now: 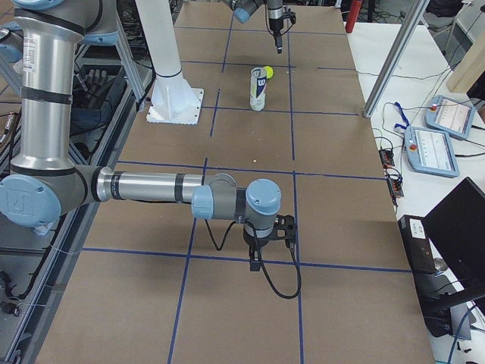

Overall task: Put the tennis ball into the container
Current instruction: 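Move the left gripper down over the loose yellow-green tennis ball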

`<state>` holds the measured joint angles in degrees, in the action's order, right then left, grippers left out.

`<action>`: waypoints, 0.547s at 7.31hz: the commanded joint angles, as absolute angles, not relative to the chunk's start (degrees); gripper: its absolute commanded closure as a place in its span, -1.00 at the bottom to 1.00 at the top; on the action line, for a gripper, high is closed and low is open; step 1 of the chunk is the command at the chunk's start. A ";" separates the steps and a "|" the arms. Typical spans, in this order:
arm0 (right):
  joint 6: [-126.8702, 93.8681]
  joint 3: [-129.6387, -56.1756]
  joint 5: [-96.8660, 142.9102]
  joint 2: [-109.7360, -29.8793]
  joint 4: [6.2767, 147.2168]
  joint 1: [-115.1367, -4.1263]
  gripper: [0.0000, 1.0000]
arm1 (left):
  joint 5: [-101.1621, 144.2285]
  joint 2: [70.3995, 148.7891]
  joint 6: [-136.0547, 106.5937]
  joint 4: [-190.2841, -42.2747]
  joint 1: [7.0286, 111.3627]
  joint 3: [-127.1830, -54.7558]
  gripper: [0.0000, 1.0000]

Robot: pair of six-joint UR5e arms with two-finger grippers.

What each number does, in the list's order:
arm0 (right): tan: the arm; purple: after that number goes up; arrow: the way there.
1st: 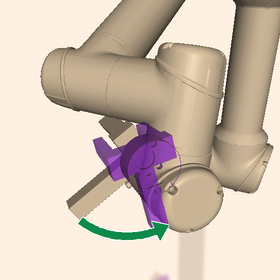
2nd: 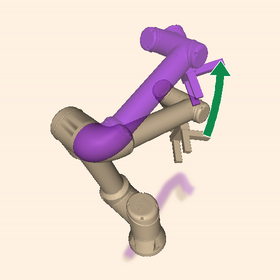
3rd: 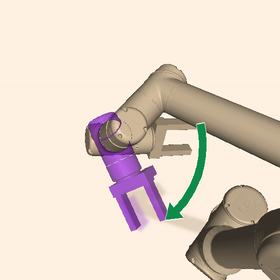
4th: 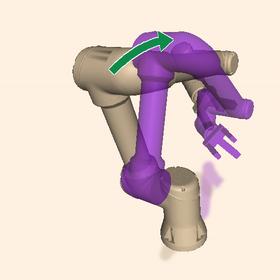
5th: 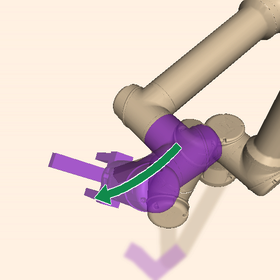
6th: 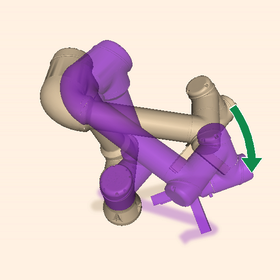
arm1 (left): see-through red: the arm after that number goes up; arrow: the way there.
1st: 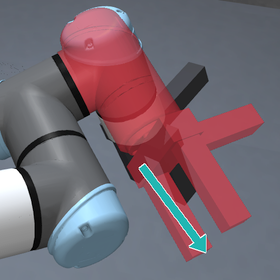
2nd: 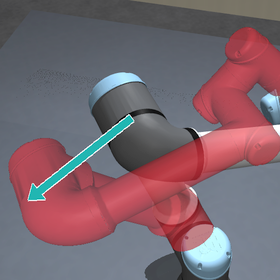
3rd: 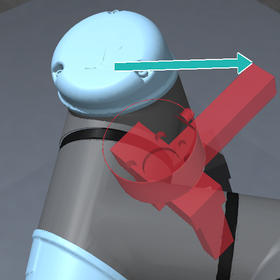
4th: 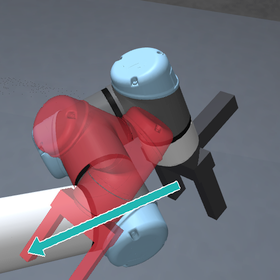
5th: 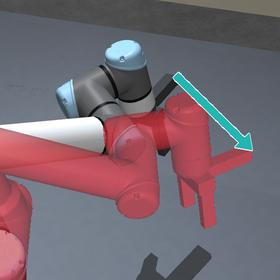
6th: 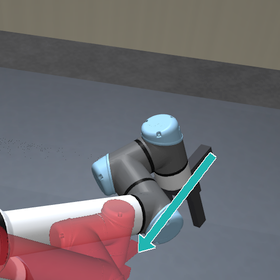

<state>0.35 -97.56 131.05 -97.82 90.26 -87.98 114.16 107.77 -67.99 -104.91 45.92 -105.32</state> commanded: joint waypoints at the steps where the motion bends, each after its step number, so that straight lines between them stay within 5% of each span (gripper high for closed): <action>1: 0.35 -97.56 131.04 -97.82 90.26 -87.98 -1.00 | 110.22 107.84 -70.84 -105.56 41.06 -104.77 -1.00; 4: 0.35 -97.56 131.04 -97.82 90.26 -87.98 -1.00 | 107.75 109.51 -72.16 -105.56 38.15 -101.70 -1.00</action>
<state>0.35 -97.56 131.05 -97.76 90.26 -87.98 108.23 108.92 -71.85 -105.55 39.03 -102.84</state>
